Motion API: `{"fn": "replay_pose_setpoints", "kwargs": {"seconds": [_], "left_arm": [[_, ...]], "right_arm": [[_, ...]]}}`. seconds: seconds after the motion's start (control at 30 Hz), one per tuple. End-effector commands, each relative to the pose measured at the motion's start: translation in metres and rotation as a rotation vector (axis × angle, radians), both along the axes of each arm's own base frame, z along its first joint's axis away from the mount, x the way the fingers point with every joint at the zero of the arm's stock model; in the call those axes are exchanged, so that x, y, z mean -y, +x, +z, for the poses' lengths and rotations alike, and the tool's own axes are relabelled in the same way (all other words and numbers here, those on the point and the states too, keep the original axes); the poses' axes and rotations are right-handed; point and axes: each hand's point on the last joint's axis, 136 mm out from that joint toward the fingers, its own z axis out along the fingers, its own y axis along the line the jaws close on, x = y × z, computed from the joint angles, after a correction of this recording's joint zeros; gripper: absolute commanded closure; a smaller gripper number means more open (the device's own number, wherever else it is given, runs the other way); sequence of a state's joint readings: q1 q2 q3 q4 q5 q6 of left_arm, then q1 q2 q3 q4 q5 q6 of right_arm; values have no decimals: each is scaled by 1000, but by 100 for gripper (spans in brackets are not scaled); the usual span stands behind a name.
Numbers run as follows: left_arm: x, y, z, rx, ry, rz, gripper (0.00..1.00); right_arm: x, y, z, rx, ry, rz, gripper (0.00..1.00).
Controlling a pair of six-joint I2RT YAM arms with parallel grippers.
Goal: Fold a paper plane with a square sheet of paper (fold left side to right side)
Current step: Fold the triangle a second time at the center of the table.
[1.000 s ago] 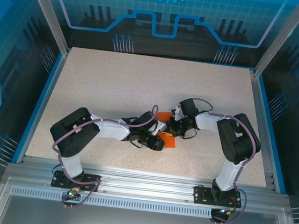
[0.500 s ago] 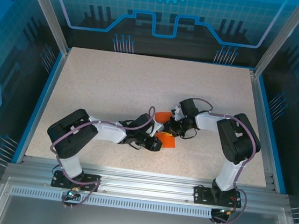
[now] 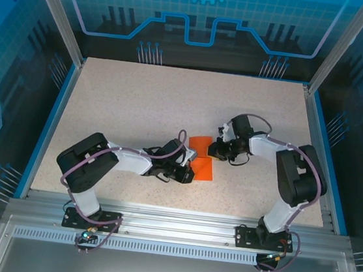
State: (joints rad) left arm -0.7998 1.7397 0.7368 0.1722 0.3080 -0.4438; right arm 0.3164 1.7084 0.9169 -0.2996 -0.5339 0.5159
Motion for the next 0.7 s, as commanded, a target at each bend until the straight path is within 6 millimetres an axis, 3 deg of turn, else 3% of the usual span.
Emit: {"fn": "replay_pose_setpoints", "kwargs": {"seconds": [0.0, 0.13, 0.23, 0.4, 0.67], "left_arm": [[-19, -23, -26, -99, 85, -12, 89], [-20, -23, -26, -96, 87, -9, 90], [-20, -23, -26, -96, 88, -8, 91], [-21, -22, -26, -91, 95, -8, 91], [-22, -22, -27, -92, 101, -4, 93]], "right_arm": [[-7, -29, 12, -5, 19, 100, 90], [-20, -52, 15, -39, 34, 172, 90], [-28, -72, 1, -92, 29, 214, 90], [-38, -79, -12, -126, 11, 253, 91], [-52, -71, -19, -135, -1, 282, 91]]}}
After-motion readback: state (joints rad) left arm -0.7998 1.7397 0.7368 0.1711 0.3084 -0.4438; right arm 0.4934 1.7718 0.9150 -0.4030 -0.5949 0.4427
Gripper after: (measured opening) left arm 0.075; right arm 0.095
